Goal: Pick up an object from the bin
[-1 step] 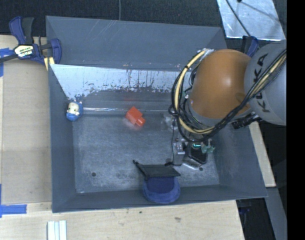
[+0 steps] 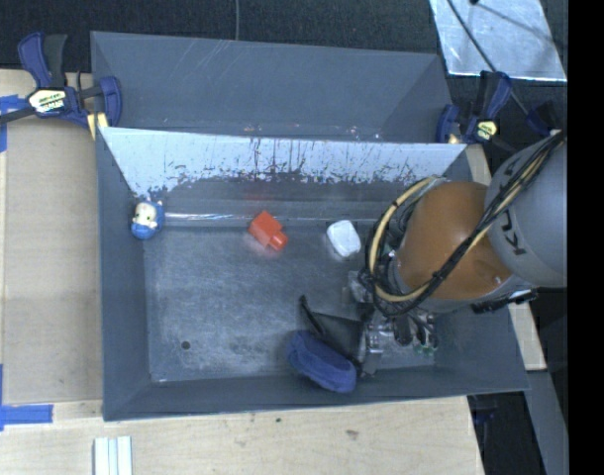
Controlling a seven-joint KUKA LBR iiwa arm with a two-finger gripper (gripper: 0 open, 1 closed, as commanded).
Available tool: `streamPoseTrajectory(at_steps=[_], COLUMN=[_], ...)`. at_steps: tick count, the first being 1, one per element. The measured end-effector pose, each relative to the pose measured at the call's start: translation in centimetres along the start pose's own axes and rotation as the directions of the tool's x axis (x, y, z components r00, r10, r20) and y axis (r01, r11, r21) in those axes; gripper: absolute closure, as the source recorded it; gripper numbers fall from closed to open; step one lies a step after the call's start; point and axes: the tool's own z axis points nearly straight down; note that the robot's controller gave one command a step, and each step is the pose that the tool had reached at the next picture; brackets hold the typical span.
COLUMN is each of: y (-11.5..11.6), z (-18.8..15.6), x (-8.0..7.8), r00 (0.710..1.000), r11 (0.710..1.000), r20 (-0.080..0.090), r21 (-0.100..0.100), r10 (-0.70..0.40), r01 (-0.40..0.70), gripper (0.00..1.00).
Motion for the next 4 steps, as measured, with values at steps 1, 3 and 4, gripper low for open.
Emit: streamPoseTrajectory(at_steps=[1, 3, 4], y=[0.3, 6.5, 5.6], z=[-0.4, -12.1, -18.3], x=[-0.3, -3.3, -8.2], r00=[1.000, 0.994, 0.995], r11=[1.000, 0.994, 0.995], r20=[0.009, 0.017, 0.017], r21=[-0.002, -0.002, -0.001], r10=[-0.004, -0.108, -0.098], r01=[0.004, 0.108, 0.098], gripper=[1.00, 1.00, 1.00])
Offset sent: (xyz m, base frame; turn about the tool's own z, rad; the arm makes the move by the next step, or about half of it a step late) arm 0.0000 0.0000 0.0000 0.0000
